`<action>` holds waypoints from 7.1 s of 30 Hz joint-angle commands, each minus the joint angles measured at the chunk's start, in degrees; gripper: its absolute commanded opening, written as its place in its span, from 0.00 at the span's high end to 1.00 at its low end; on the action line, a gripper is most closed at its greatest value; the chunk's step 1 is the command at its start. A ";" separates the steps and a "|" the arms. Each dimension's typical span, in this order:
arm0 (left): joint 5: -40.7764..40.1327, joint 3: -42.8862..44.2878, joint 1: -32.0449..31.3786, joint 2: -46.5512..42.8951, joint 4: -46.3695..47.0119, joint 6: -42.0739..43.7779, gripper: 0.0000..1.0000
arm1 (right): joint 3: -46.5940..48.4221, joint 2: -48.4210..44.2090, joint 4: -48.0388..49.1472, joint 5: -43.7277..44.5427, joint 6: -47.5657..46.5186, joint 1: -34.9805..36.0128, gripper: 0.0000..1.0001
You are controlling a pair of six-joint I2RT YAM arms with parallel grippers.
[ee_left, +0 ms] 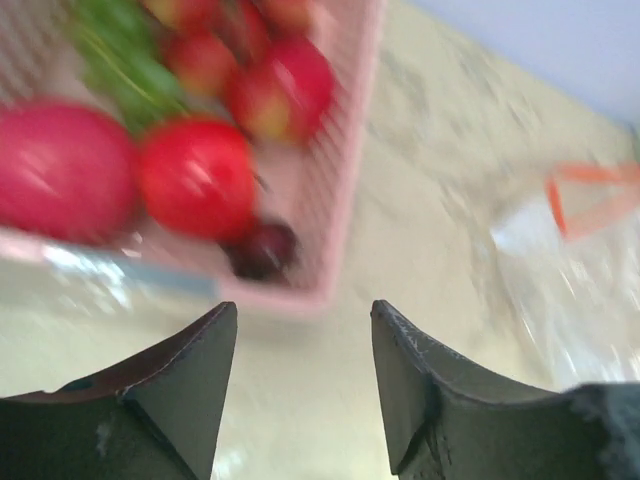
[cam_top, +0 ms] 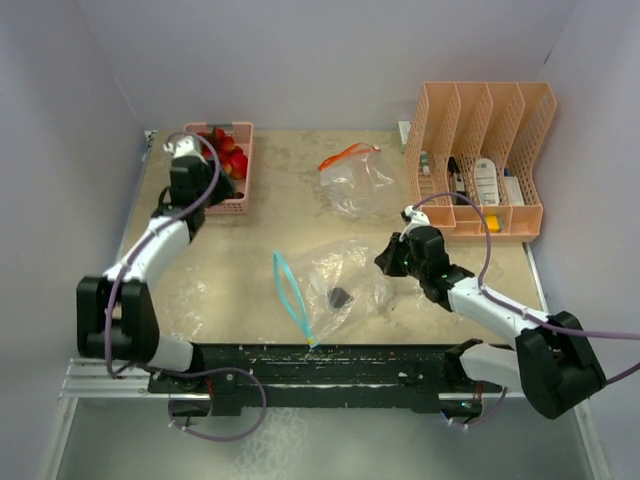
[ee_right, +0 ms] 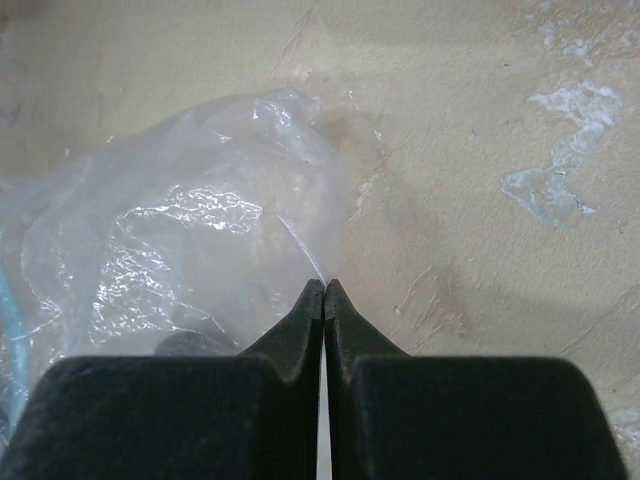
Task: Open the zip-top bag and remove the fake food
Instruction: Place the fake fruit in the bin, then pick up the fake fruit from the zipper food storage bag, then place the fake fruit in the bin, then place the zipper food storage bag at the center of the board.
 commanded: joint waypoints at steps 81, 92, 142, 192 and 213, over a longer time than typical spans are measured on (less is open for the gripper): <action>10.69 -40.97 -55.74 12.67 68.96 -29.74 0.28 | -4.63 -23.34 -9.65 -4.37 12.78 0.67 1.00; 3.33 -33.83 -63.11 13.61 56.29 -22.73 0.39 | -8.22 -27.96 -12.37 -2.54 13.63 0.76 1.00; -6.63 -4.51 -17.24 -20.63 -8.16 5.49 0.67 | -6.55 -15.42 -6.78 -2.39 9.20 -1.52 1.00; 7.06 -14.04 -15.65 -15.87 5.34 -3.28 0.25 | 11.66 -5.19 -10.22 -0.08 0.72 -1.70 1.00; 4.01 -24.53 -16.40 -33.25 -7.88 -1.38 0.24 | 74.62 32.14 -19.94 2.33 -12.56 -12.50 0.69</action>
